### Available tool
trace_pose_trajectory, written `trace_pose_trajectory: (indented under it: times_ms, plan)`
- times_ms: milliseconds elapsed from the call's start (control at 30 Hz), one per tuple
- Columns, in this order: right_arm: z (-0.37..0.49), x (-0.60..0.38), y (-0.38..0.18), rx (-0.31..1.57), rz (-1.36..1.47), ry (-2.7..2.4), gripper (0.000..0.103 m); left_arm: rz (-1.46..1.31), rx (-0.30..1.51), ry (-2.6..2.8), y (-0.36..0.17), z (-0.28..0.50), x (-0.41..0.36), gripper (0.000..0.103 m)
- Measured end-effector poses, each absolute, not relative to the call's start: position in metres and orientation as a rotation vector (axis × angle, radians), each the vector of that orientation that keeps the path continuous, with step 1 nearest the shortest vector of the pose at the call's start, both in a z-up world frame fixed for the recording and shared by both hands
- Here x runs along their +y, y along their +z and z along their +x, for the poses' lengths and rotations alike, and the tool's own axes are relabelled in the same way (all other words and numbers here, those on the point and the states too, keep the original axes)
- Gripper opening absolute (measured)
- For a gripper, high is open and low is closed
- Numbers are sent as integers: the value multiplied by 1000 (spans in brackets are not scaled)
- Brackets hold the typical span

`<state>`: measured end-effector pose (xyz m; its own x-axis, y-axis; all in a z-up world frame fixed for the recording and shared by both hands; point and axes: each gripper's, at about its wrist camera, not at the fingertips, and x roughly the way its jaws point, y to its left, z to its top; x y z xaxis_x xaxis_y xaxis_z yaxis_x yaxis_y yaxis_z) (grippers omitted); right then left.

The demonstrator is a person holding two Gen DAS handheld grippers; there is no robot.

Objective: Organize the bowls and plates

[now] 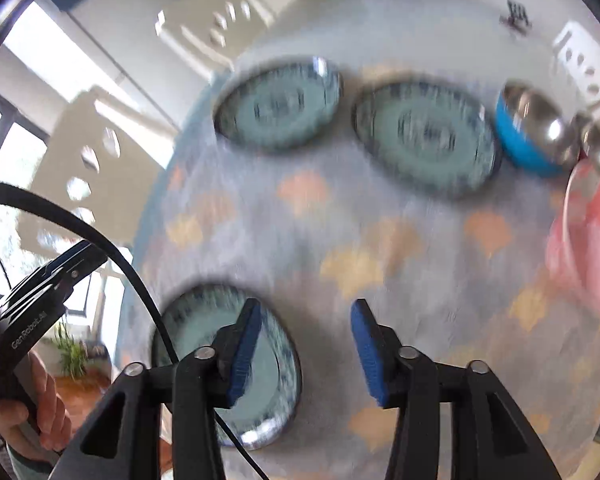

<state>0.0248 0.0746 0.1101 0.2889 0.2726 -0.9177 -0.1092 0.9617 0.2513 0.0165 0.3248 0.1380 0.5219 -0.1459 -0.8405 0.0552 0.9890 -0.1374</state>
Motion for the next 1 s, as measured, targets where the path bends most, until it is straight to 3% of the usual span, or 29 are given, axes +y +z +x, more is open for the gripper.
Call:
trace_pose_trajectory:
  times_ms: [67,133,200,400,700,1000]
  plan:
    - [35,74,124,1193,185,267,72,-50,989,-162,153,43,318,38]
    - [48,77,137,1138,199,270,75,21,979,-237,162,75,307,62]
    - [67,82,136,1135,213,253,75,101,969,-271,163,102,297,76]
    - [99,89,110,1218,308,246,75,29,1007,-376,140,184,296,70]
    - [149,103,53,1298,342,227,65,-133,1107,-420,69,262,310,40]
    - [177,105,18,1344,369,239,57,-184,1123,-415,37,289,318,39]
